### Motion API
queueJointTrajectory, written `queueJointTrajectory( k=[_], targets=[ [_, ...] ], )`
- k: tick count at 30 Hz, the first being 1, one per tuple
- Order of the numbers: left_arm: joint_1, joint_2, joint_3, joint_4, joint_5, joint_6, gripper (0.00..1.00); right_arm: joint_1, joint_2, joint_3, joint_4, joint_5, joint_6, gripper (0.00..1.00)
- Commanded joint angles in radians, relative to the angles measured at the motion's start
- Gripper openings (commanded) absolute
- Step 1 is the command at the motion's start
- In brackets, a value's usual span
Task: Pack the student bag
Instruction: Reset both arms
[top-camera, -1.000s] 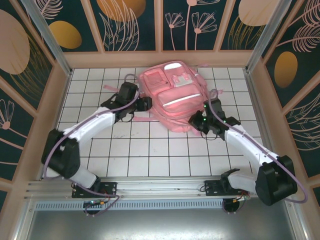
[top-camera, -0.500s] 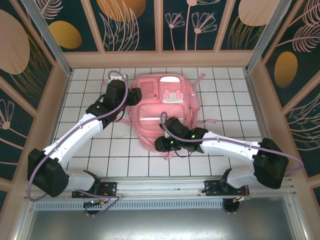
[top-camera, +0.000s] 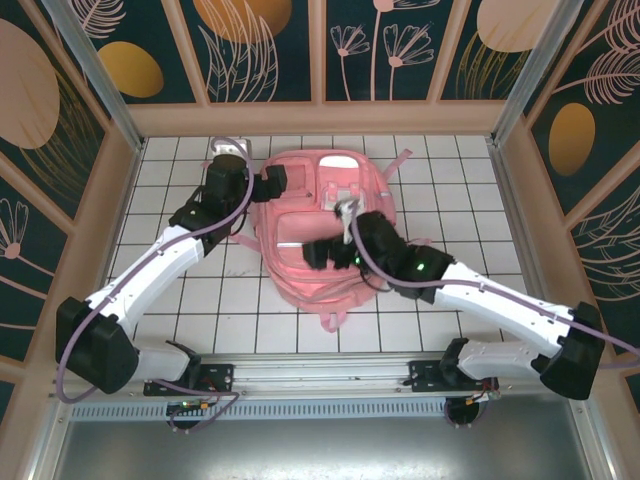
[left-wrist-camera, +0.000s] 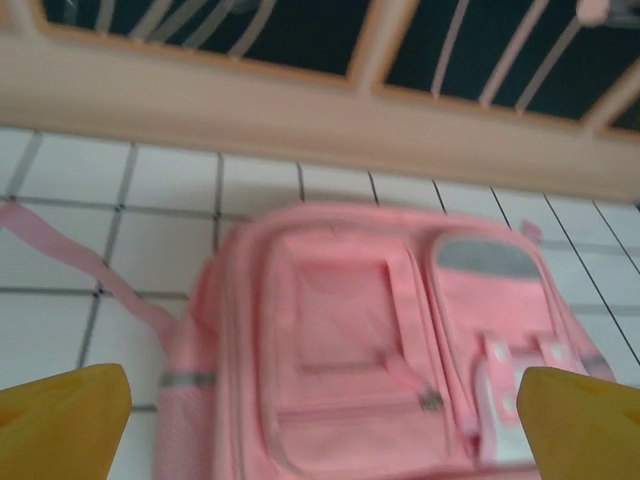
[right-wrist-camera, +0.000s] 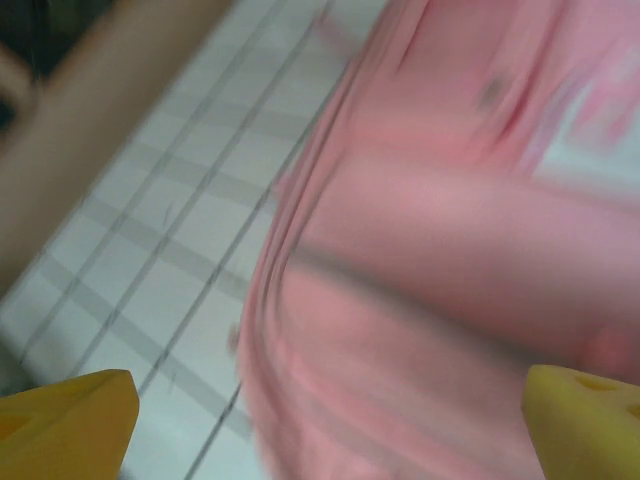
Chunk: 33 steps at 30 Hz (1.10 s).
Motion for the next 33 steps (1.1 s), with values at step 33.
queueJointTrajectory(
  k=[33],
  targets=[
    [0.441,0.177,-0.887,1.378,0.019,0.358,0.99,-1.033,0.374,-0.810,1.528,-0.334,-0.374,0.99]
  ],
)
